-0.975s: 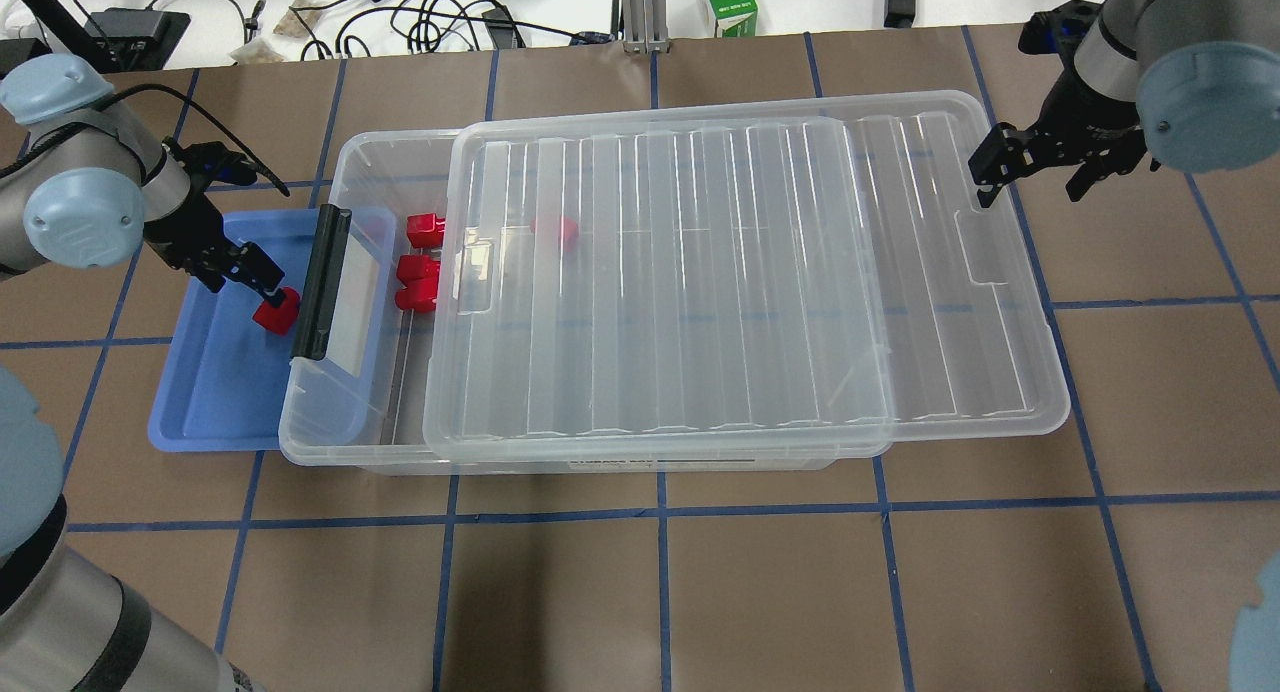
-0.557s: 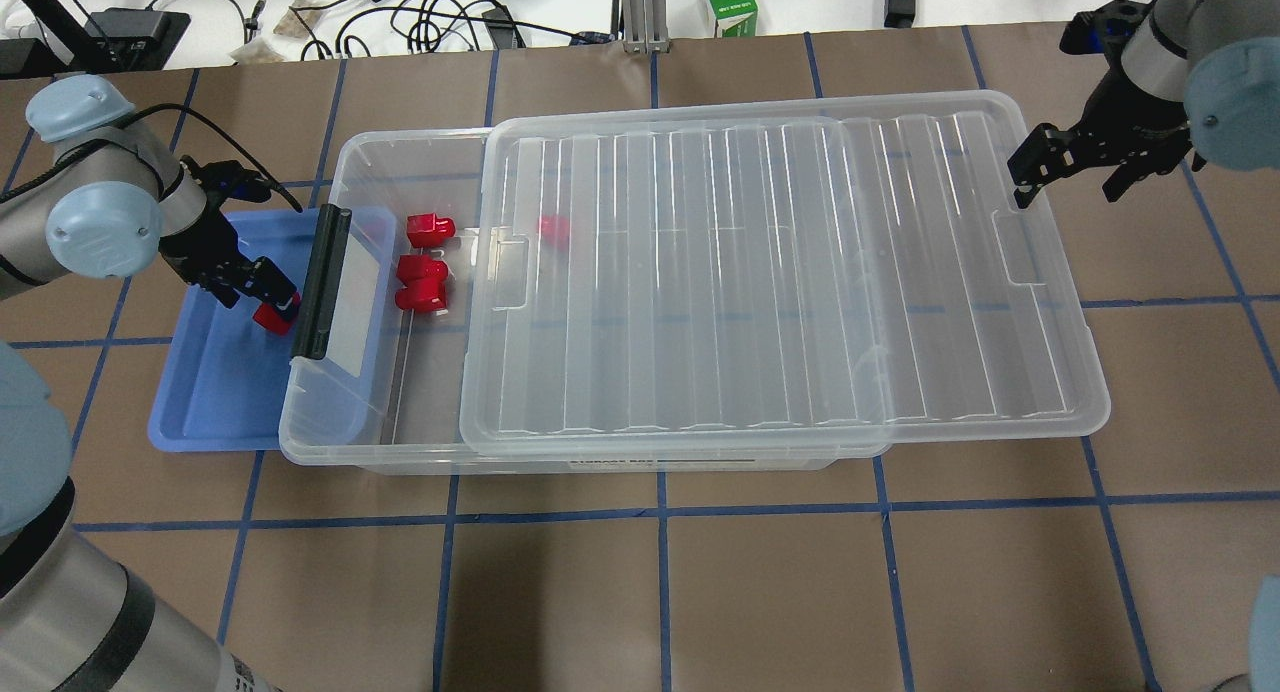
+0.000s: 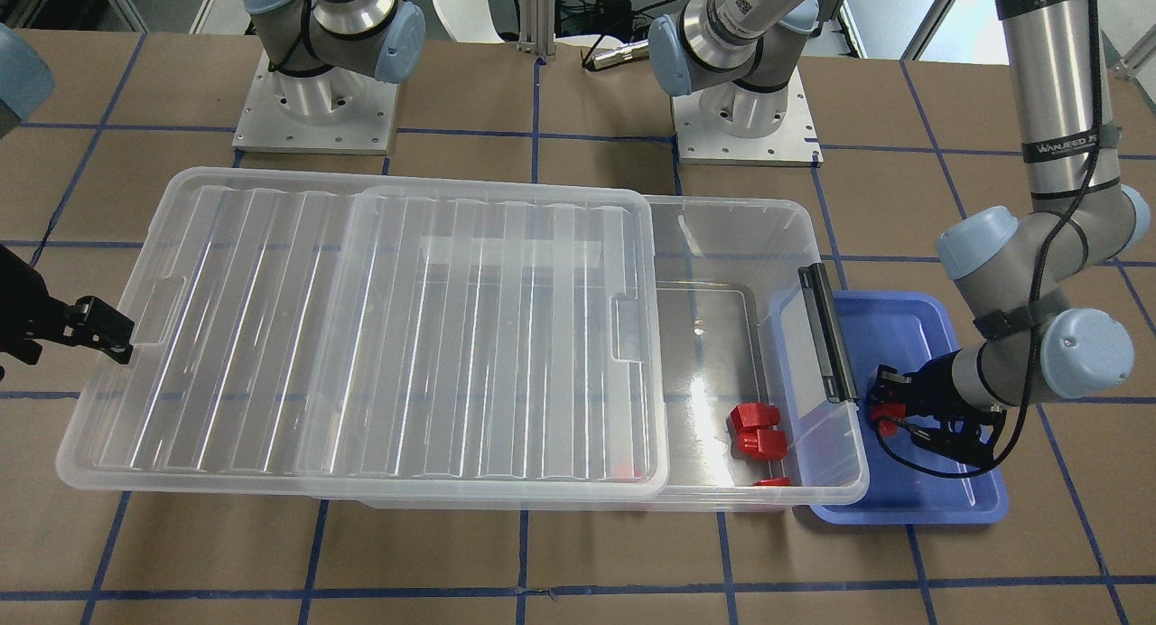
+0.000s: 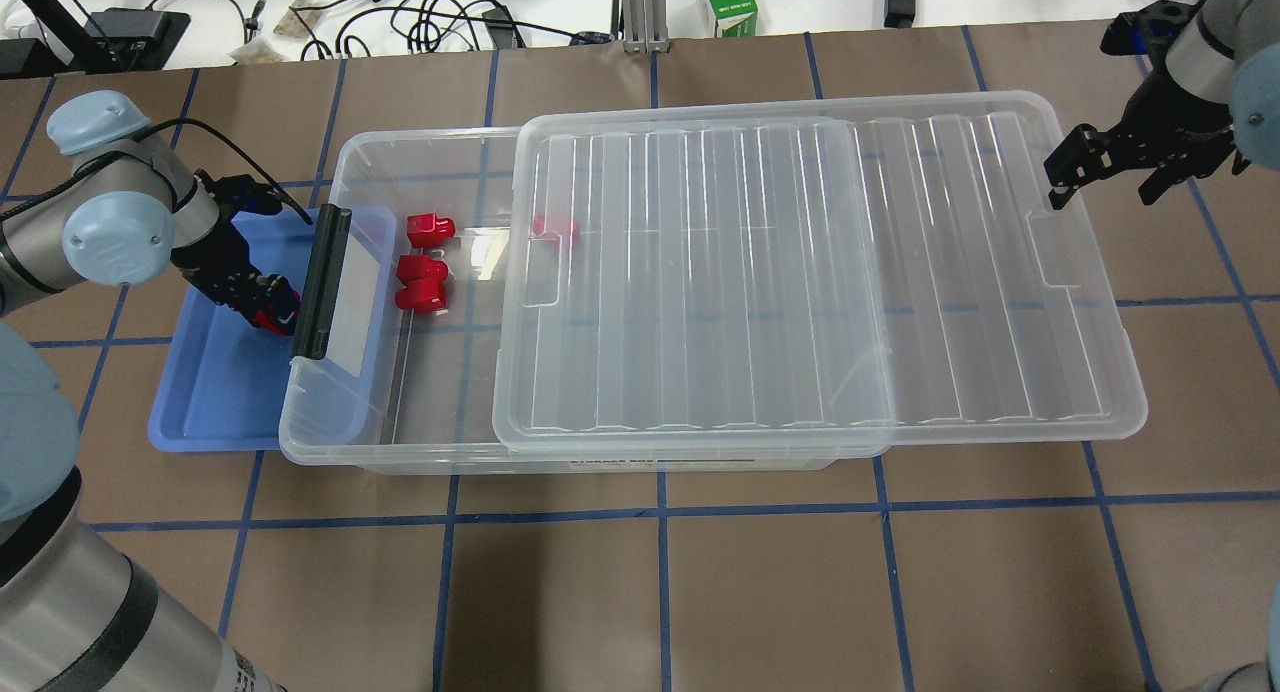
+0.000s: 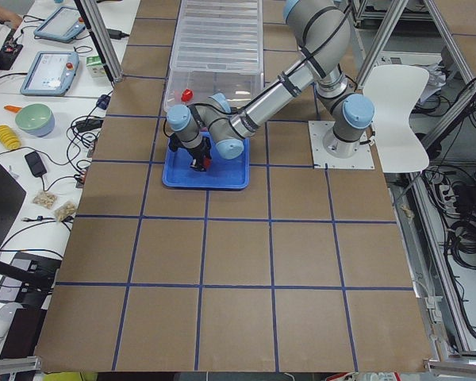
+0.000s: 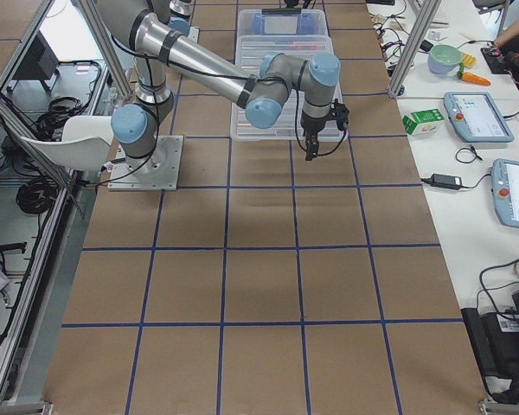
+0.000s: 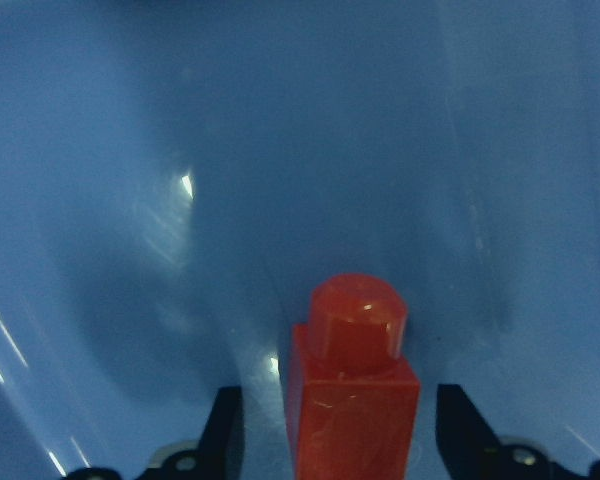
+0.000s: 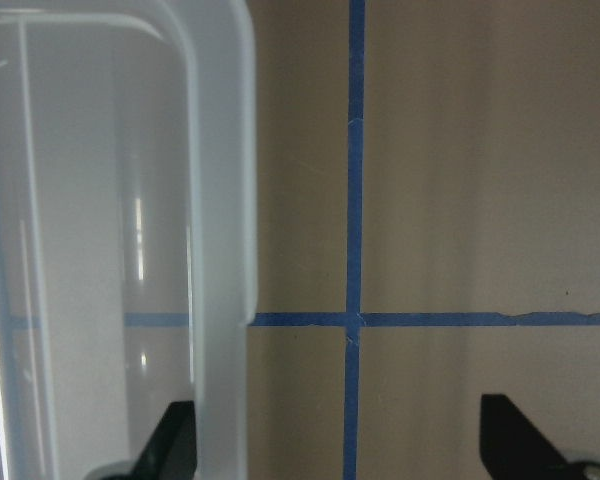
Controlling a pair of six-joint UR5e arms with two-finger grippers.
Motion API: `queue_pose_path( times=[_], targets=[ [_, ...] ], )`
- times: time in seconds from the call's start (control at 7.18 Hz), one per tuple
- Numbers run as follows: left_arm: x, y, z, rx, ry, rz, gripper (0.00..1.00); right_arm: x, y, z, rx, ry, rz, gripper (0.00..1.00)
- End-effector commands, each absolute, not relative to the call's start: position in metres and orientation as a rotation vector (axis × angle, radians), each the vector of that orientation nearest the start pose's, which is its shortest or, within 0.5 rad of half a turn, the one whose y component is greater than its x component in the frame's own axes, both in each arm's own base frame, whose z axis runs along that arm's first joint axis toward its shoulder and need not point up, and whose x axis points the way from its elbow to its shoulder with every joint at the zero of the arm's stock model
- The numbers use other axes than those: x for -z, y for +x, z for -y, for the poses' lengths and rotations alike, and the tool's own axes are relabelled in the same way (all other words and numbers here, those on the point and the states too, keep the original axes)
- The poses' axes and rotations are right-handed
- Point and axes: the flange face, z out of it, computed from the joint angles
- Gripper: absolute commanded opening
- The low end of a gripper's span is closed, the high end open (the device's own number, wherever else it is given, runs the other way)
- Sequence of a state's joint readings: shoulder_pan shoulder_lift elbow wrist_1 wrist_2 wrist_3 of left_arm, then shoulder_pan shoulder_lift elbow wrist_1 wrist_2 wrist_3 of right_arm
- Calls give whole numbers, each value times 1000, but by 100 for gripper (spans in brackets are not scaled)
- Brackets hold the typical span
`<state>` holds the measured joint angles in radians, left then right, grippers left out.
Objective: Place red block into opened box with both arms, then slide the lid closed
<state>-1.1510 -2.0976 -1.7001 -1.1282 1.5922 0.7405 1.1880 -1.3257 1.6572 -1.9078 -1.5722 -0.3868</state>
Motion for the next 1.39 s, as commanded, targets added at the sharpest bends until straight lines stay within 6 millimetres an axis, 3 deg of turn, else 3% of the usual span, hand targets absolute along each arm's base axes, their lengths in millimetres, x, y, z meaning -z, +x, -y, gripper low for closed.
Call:
queue_pose_path(
  times=[0.0,0.14,0.42,0.56,0.7,0.84,0.98,1.25],
  targets=[
    [-188,123,607,-265,520,-3167,0,-348,-97,581,5,0,-3146,100],
    [-219,122,618,-188,522,-3137,0,-347,-98,581,4,2,-3148,100],
    [-311,109,638,-137,546,-3108,0,-349,-112,577,-8,36,-3169,100],
    [-351,101,636,-113,500,-3107,0,-350,-113,575,-7,41,-3171,100],
    [-379,86,628,-101,425,-3117,0,-351,-113,575,-6,42,-3173,100],
    [-399,39,616,-107,304,-3223,0,-351,-114,575,-6,42,-3173,100],
    [-410,7,610,-108,199,-3243,0,-351,-114,575,-4,44,-3174,100],
    [-403,-55,597,-176,101,-3212,0,-364,-113,577,41,56,-3174,99]
  ],
)
